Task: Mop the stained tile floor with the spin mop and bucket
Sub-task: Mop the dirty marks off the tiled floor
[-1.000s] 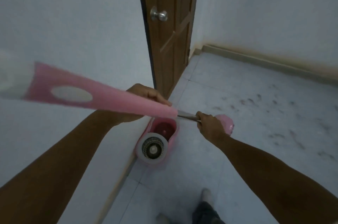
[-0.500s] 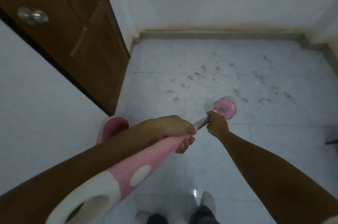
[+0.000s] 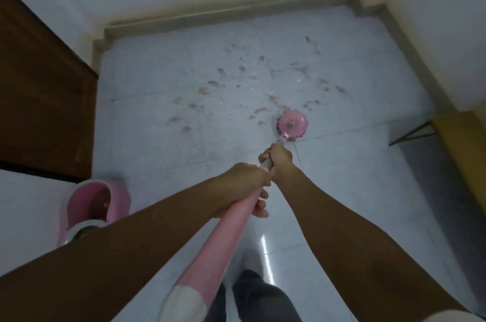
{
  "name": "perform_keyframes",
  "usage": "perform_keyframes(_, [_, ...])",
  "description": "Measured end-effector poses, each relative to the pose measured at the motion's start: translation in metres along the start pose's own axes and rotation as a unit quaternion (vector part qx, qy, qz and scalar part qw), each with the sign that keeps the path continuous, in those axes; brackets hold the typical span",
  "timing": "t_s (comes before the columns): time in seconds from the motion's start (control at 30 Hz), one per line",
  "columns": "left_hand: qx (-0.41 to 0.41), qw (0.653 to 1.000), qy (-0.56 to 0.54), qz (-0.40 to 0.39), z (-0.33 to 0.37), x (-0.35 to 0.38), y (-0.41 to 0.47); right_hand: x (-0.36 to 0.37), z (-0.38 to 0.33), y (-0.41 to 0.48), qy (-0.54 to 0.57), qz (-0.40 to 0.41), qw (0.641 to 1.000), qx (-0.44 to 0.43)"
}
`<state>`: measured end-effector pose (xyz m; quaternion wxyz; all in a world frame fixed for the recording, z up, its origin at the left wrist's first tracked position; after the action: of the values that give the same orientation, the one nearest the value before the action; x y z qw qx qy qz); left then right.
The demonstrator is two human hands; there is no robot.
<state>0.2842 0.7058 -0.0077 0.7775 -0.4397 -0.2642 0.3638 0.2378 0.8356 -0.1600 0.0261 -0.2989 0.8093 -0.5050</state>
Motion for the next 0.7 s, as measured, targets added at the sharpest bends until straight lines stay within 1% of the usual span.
perform_keyframes(0.07, [-0.037, 0.994, -0.062, -0.079, -0.002, 0.033, 0.007, -0.024, -0.021, 0.016, 0.009, 0.014, 1.0, -0.003])
perform_keyframes(0.1, [-0.043, 0.993, -0.065, -0.093, 0.0, 0.044, 0.012, -0.033, -0.032, 0.024, 0.007, 0.021, 1.0, -0.006])
perform_keyframes(0.2, [-0.041, 0.995, -0.059, -0.063, 0.013, 0.062, 0.034, -0.051, -0.064, 0.05, 0.003, 0.021, 1.0, -0.004])
perform_keyframes(0.33, [-0.031, 0.998, -0.014, -0.047, 0.045, 0.074, 0.068, -0.059, -0.089, 0.078, -0.023, -0.007, 0.999, 0.037])
perform_keyframes(0.4, [-0.038, 0.998, 0.017, -0.041, 0.063, 0.076, 0.086, -0.058, -0.101, 0.093, -0.039, 0.006, 0.998, 0.042])
perform_keyframes(0.5, [-0.041, 0.997, 0.053, -0.036, 0.094, 0.08, 0.11, -0.055, -0.126, 0.114, -0.057, 0.034, 0.997, 0.024])
perform_keyframes(0.7, [-0.038, 0.997, 0.044, -0.053, 0.162, 0.104, 0.147, -0.061, -0.19, 0.157, -0.089, 0.071, 0.993, 0.013])
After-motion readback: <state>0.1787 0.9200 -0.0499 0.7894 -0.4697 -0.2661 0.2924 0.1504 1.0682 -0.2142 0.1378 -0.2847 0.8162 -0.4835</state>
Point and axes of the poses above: each hand's wrist, its own y-axis towards the middle knuckle, its own x-axis out of the palm, z = x × y, the point moved 6 cm from there along y, towards the middle knuckle, and after that the axes turned 3 degrees about y, right-handed, at the moved point
